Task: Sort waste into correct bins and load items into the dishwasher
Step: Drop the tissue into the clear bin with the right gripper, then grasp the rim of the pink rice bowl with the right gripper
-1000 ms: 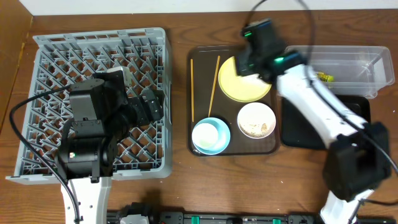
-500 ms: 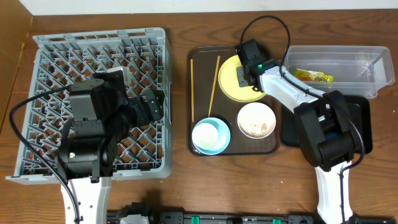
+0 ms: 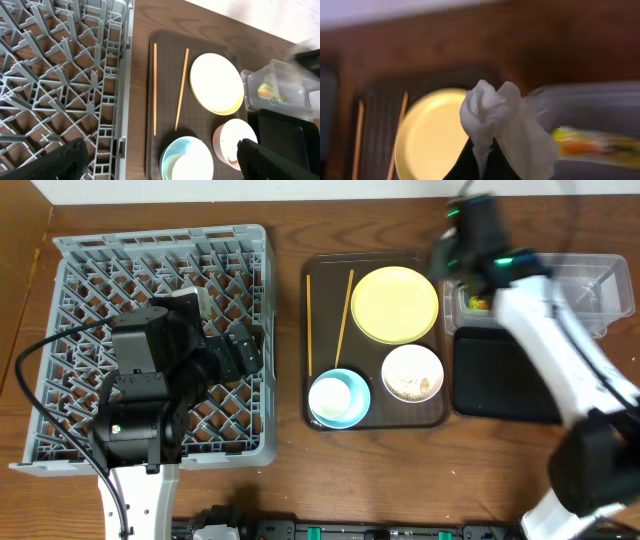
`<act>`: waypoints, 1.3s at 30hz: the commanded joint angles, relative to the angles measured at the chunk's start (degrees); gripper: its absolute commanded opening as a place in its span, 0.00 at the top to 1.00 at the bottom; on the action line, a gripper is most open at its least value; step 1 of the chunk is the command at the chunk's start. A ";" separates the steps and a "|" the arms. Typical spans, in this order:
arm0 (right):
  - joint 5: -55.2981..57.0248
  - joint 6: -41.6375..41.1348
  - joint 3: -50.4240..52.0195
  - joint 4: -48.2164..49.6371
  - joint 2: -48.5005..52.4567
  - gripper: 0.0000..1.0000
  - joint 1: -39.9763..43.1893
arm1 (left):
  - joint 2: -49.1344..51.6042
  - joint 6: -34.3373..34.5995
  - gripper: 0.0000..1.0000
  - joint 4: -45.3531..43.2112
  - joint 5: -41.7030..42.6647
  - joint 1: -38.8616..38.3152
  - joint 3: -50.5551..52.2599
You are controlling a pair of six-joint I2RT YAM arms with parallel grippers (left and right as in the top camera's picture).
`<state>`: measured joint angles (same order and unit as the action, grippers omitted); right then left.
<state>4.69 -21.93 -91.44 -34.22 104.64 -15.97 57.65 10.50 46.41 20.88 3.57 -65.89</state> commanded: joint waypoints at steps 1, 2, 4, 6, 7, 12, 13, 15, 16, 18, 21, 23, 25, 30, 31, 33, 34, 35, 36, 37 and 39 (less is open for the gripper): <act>0.07 -1.88 0.46 -1.60 1.60 0.99 4.61 | -0.02 -0.31 0.04 0.04 0.55 -0.13 -1.05; 0.22 -1.90 0.59 -1.77 2.14 0.99 5.75 | -0.04 -0.31 0.04 0.04 0.55 -0.13 -1.05; 0.15 -1.81 0.85 -1.31 4.22 0.95 8.11 | -0.04 -0.31 0.04 0.04 0.55 -0.13 -1.05; -2.47 -0.72 0.85 -1.20 6.14 0.64 9.55 | -0.04 -0.31 0.04 0.04 0.55 -0.13 -1.05; -4.94 1.27 0.85 -1.40 6.64 0.51 9.99 | -0.04 -0.31 0.04 0.04 0.55 -0.13 -1.05; -7.63 3.15 0.79 -4.17 3.52 0.32 10.12 | -0.04 -0.31 0.04 0.04 0.55 -0.13 -1.05; -9.14 3.19 0.79 -4.85 2.14 0.32 9.94 | -0.04 -0.31 0.04 0.04 0.55 -0.13 -1.05; -15.19 4.87 0.79 -6.80 -1.31 0.35 9.07 | -0.04 -0.31 0.04 0.04 0.55 -0.13 -1.05; -18.10 5.84 0.79 -7.96 -2.84 0.36 8.46 | -0.04 -0.33 0.04 0.04 0.57 -0.13 -1.05; -22.64 7.48 0.79 -11.72 -5.86 0.42 6.62 | -0.04 -0.31 0.04 0.04 0.55 -0.13 -1.05; -22.32 7.89 0.81 -20.11 -8.55 0.50 2.05 | -0.04 -0.31 0.04 0.04 0.55 -0.13 -1.05; -20.22 7.85 0.87 -26.75 -8.66 0.58 -2.58 | -0.04 -0.33 0.04 0.04 0.55 -0.13 -1.05; -14.78 6.43 2.95 -30.69 -8.20 0.65 -8.79 | -0.04 -0.31 0.04 0.04 0.55 -0.13 -1.05; -8.94 3.17 8.72 -27.39 -8.15 0.67 -16.76 | -0.04 -0.31 0.04 0.04 0.55 -0.13 -1.05; -8.57 3.13 10.05 -25.79 -8.15 0.67 -18.27 | -0.04 -0.31 0.04 0.04 0.55 -0.13 -1.05; -7.04 3.10 12.46 -22.91 -8.15 0.67 -20.59 | -0.04 -0.31 0.04 0.04 0.55 -0.13 -1.05; -6.14 2.86 14.05 -21.03 -8.04 0.65 -21.79 | -0.04 -0.31 0.04 0.04 0.55 -0.13 -1.05; -5.68 2.32 15.37 -19.56 -7.98 0.64 -22.58 | -0.04 -0.31 0.04 0.04 0.55 -0.13 -1.05; -5.51 1.99 17.00 -17.62 -7.93 0.63 -23.30 | -0.04 -0.31 0.04 0.04 0.55 -0.13 -1.05; -5.20 1.99 18.80 -15.41 -7.87 0.62 -23.78 | -0.04 -0.31 0.04 0.04 0.55 -0.13 -1.05; -3.28 1.79 21.86 -11.89 -7.87 0.56 -24.13 | -0.04 -0.31 0.04 0.04 0.55 -0.13 -1.05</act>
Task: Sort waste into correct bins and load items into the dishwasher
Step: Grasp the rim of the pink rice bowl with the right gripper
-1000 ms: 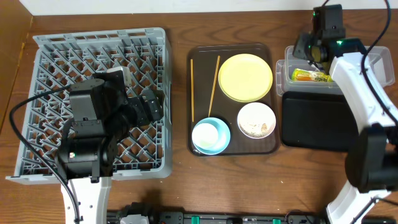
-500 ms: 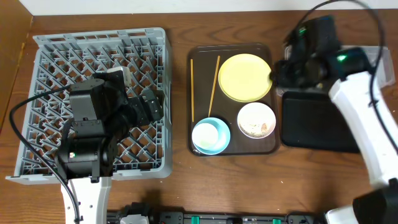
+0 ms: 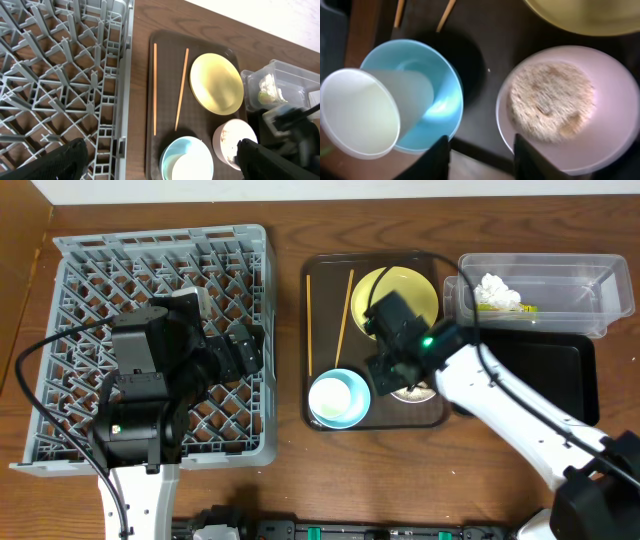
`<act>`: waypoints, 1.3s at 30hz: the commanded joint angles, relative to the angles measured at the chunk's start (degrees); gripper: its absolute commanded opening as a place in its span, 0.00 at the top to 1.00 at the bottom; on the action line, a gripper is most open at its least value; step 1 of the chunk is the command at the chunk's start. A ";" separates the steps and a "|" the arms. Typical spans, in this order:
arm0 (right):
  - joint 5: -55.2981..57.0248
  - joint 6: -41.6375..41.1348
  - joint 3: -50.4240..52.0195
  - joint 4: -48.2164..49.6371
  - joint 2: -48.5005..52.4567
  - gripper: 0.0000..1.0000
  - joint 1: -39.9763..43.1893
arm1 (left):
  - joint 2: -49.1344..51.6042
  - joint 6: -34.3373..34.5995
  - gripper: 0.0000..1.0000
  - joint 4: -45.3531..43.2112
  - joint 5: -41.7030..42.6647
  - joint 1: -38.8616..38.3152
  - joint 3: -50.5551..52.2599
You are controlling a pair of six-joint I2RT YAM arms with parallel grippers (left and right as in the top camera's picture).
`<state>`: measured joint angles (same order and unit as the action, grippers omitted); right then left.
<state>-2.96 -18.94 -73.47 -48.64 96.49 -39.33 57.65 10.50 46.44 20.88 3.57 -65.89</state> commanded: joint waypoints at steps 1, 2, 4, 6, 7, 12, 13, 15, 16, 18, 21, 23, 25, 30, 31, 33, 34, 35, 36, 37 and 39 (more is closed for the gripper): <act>5.81 -1.90 5.25 3.91 0.28 0.55 -0.76 | -0.04 -0.31 0.04 0.02 0.55 -0.13 -1.05; 7.45 -2.56 6.64 5.25 0.28 0.55 -0.76 | -0.04 -0.31 0.04 0.02 0.55 -0.13 -1.05; 9.88 -3.13 9.18 7.98 0.28 0.55 -0.68 | -0.04 -0.31 0.04 0.02 0.55 -0.13 -1.05; 9.44 -3.10 12.61 12.79 0.28 0.63 -0.61 | -0.04 -0.33 0.04 0.02 0.55 -0.13 -1.05; 9.01 -3.06 13.70 14.45 0.28 0.69 -0.61 | -0.04 -0.31 0.04 0.02 0.55 -0.13 -1.05; 8.50 0.00 15.69 16.33 0.28 0.72 -0.66 | -0.04 -0.33 0.04 0.02 0.55 -0.13 -1.05; 8.50 0.33 15.72 16.35 0.28 0.72 -0.68 | -0.04 -0.31 0.04 0.02 0.55 -0.13 -1.05; 8.72 0.79 15.80 16.35 0.28 0.73 -0.72 | -0.04 -0.31 0.04 0.02 0.55 -0.13 -1.05; 8.85 0.79 15.85 16.33 0.28 0.73 -0.70 | -0.04 -0.31 0.04 0.02 0.55 -0.13 -1.05; 10.19 0.76 16.13 16.33 0.28 0.73 -0.44 | -0.04 -0.31 0.04 0.02 0.55 -0.13 -1.05; 9.73 2.25 16.55 17.92 0.44 0.69 -0.04 | -0.04 -0.31 0.04 0.02 0.55 -0.13 -1.05; 7.26 5.18 16.52 18.69 1.14 0.63 -0.07 | -0.04 -0.31 0.04 0.02 0.55 -0.13 -1.05; 7.30 5.29 16.50 18.01 1.95 0.55 0.07 | -0.04 -0.33 0.04 0.02 0.55 -0.13 -1.05; 7.28 5.57 15.76 18.49 2.08 0.66 1.33 | -0.04 -0.33 0.04 0.02 0.55 -0.13 -1.05; 7.19 5.77 15.52 18.69 2.08 0.69 1.73 | -0.02 -0.31 0.04 -0.04 0.55 -0.13 -1.05; 6.93 5.84 15.06 19.39 2.08 0.71 2.78 | -0.04 -0.31 0.04 0.04 0.55 -0.13 -1.03; 6.47 6.25 15.06 19.78 2.10 0.71 3.13 | -0.04 -0.31 0.04 0.02 0.55 -0.11 -1.03; 5.86 6.86 15.06 20.02 2.12 0.71 3.41 | -0.04 -0.33 0.04 0.04 0.55 -0.13 -1.01; 4.96 7.56 15.06 20.26 2.27 0.71 3.67 | -0.02 -0.31 0.04 0.02 0.55 -0.13 -1.01; 4.39 8.22 14.97 20.35 2.45 0.70 3.74 | -0.02 -0.31 0.04 0.02 0.55 -0.13 -1.01; 4.39 9.01 14.32 19.87 3.17 0.68 3.76 | -0.02 -0.31 0.04 0.02 0.55 -0.13 -1.01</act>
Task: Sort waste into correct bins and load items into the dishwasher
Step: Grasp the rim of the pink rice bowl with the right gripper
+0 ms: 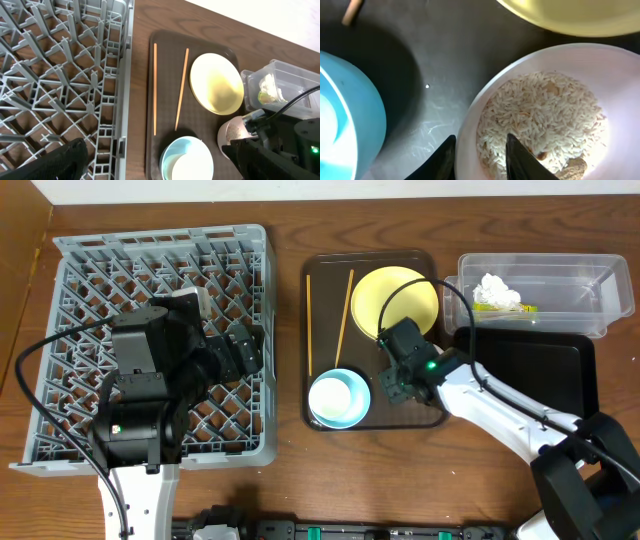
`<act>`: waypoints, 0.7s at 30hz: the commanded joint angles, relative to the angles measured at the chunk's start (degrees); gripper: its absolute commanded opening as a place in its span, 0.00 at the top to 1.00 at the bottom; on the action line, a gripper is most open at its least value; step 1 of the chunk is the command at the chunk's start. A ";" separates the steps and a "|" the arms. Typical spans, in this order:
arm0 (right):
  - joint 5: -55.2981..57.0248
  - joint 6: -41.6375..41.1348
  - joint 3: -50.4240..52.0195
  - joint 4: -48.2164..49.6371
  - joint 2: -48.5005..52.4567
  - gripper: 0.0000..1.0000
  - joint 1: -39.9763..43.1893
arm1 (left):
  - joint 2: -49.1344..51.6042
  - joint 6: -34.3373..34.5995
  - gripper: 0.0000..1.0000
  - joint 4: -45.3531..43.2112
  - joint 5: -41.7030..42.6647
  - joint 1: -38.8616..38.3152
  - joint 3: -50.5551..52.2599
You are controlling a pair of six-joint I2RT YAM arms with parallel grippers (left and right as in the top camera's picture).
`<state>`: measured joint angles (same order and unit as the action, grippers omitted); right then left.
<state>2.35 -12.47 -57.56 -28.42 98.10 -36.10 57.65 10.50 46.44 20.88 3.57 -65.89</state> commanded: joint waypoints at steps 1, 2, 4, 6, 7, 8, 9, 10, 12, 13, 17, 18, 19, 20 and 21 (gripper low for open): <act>-0.92 2.75 -2.27 -0.94 2.16 0.68 0.52 | -0.02 -0.31 0.04 0.02 0.55 -0.13 -1.01; -1.07 2.75 -3.67 -2.14 3.21 0.68 0.52 | -0.04 -0.31 0.04 0.02 0.55 -0.11 -1.01; -1.81 2.93 -5.86 -4.50 4.42 0.67 0.52 | -0.02 -0.31 0.04 0.02 0.55 -0.13 -1.01; -1.73 2.93 -8.04 -7.08 5.81 0.67 0.44 | -0.02 -0.31 0.04 0.02 0.55 -0.13 -1.01; -1.75 2.91 -9.05 -7.87 6.62 0.68 0.44 | -0.02 -0.31 0.04 0.02 0.55 -0.13 -1.01; -1.99 2.91 -9.84 -8.11 7.45 0.69 0.44 | -0.02 -0.31 0.04 0.02 0.55 -0.13 -1.01; -2.23 2.91 -10.21 -8.09 7.93 0.70 0.39 | -0.02 -0.31 0.04 0.02 0.55 -0.13 -1.01; -2.21 2.91 -10.47 -8.00 8.15 0.71 0.33 | -0.02 -0.31 0.04 0.02 0.55 -0.13 -1.01; -2.14 2.91 -10.78 -7.87 8.37 0.74 0.28 | -0.04 -0.31 0.04 0.02 0.55 -0.13 -1.01; -2.19 2.89 -10.91 -8.00 8.37 0.74 0.28 | -0.02 -0.31 0.04 0.02 0.55 -0.13 -1.01; -2.19 2.23 -11.02 -7.78 8.44 0.78 0.28 | -0.02 -0.31 0.04 0.02 0.55 -0.13 -1.01; -2.21 2.21 -10.95 -7.76 8.59 0.78 0.22 | -0.02 -0.31 0.04 0.02 0.55 -0.13 -1.01; -2.10 2.23 -10.91 -7.80 8.96 0.80 0.02 | -0.02 -0.31 0.04 0.02 0.55 -0.13 -1.01; -1.70 2.16 -10.88 -7.80 9.51 0.82 -0.11 | -0.02 -0.33 0.04 0.02 0.55 -0.13 -1.01; -1.33 2.12 -10.88 -7.78 10.21 0.83 -0.24 | -0.02 -0.31 0.04 0.02 0.55 -0.13 -1.01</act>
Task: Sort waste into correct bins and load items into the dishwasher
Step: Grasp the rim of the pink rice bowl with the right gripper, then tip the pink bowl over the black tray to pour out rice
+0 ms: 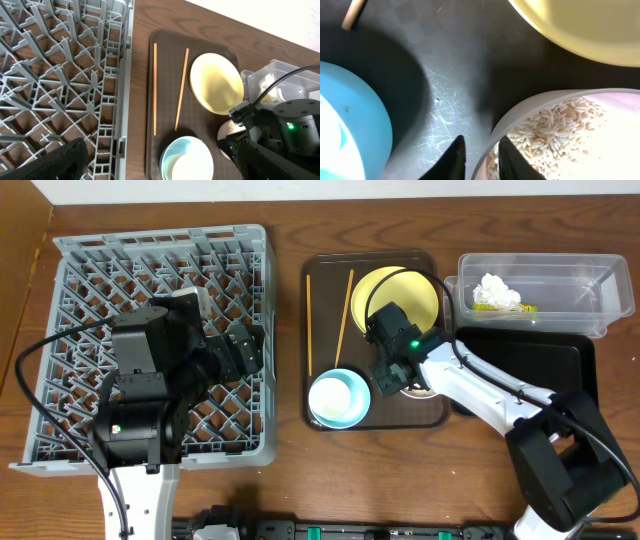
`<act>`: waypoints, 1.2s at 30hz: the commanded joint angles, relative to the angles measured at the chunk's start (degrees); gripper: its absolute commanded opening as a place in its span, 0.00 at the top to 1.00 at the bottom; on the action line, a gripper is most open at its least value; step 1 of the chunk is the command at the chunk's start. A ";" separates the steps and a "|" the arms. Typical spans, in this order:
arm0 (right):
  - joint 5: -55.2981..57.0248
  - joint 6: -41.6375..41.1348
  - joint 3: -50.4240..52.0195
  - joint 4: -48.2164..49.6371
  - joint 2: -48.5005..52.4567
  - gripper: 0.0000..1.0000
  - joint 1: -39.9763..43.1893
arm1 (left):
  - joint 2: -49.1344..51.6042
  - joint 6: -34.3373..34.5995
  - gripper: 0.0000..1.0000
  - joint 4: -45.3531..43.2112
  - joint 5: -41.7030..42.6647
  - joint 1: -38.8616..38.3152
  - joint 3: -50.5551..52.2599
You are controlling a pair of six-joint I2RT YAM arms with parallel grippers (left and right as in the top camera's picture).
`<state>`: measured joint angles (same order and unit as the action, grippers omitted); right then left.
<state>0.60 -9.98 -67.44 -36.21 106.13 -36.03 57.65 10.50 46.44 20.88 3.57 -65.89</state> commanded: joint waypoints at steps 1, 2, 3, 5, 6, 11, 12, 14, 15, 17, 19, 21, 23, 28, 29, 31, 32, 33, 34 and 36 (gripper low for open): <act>0.92 -0.87 -1.01 -0.02 2.99 0.86 -0.44 | -0.02 -0.31 0.04 0.02 0.55 -0.13 -1.01; 0.85 -0.96 -1.01 -0.02 4.04 0.89 -0.52 | -0.02 -0.31 0.04 0.02 0.55 -0.13 -1.01; 0.79 -1.53 -1.01 -0.09 4.76 0.93 -0.61 | -0.02 -0.33 0.04 0.02 0.55 -0.13 -1.01; 0.83 -2.16 -1.01 -0.50 5.53 0.99 -0.79 | -0.02 -0.31 0.04 0.02 0.55 -0.13 -1.01; 0.87 -2.23 -1.01 -0.55 5.53 0.99 -0.79 | -0.04 -0.31 0.04 0.02 0.55 -0.13 -1.01; 0.85 -3.76 -2.62 -2.97 2.43 0.99 -0.79 | -0.02 -0.31 0.04 0.02 0.55 -0.13 -1.01; 0.87 -4.28 -3.17 -3.91 1.55 0.99 -0.79 | -0.02 -0.31 0.04 0.02 0.55 -0.13 -1.01; 0.42 -6.21 -4.17 -5.79 -0.79 0.99 -0.63 | -0.02 -0.31 0.04 0.02 0.55 -0.13 -1.01; -2.03 -7.30 -4.46 -6.38 -3.17 0.99 -0.37 | -0.02 -0.33 0.04 0.02 0.55 -0.13 -1.01; -7.39 -7.61 -4.46 -6.38 -6.34 0.99 0.24 | -0.04 -0.31 0.04 0.02 0.55 -0.13 -1.01; -11.63 -9.31 -4.44 -6.49 -9.22 0.99 1.29 | -0.02 -0.31 0.04 0.02 0.55 -0.13 -1.01; -14.86 -11.37 -4.44 -7.32 -12.41 0.99 3.28 | -0.02 -0.31 0.04 0.02 0.55 -0.13 -1.01; -16.72 -12.31 -4.44 -8.55 -14.60 0.99 5.64 | -0.02 -0.31 0.04 0.02 0.55 -0.13 -1.01; -25.14 -10.82 -4.39 -13.51 -16.63 0.99 14.49 | -0.02 -0.33 0.04 0.02 0.55 -0.13 -1.01; -27.76 -9.68 -4.07 -14.40 -16.55 0.99 16.96 | -0.02 -0.31 0.04 0.02 0.55 -0.13 -1.01; -32.81 -7.23 -2.40 -14.78 -16.44 0.99 22.10 | -0.02 -0.33 0.04 0.02 0.55 -0.13 -1.01; -36.46 -5.33 -0.76 -14.16 -16.24 0.99 26.01 | -0.02 -0.31 0.04 0.02 0.55 -0.13 -1.01; -39.01 -4.37 0.37 -13.49 -16.09 0.99 28.48 | -0.02 -0.31 0.04 0.02 0.55 -0.13 -1.01; -43.04 -2.97 1.86 -11.98 -15.74 0.99 31.52 | -0.02 -0.31 0.04 0.02 0.55 -0.13 -1.01; -53.40 0.74 4.76 -7.67 -14.93 0.99 36.85 | -0.02 -0.31 0.04 0.02 0.55 -0.13 -1.01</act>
<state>-34.24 -16.14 -66.63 -47.33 90.06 -6.37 57.65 10.50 46.44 20.88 3.57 -65.89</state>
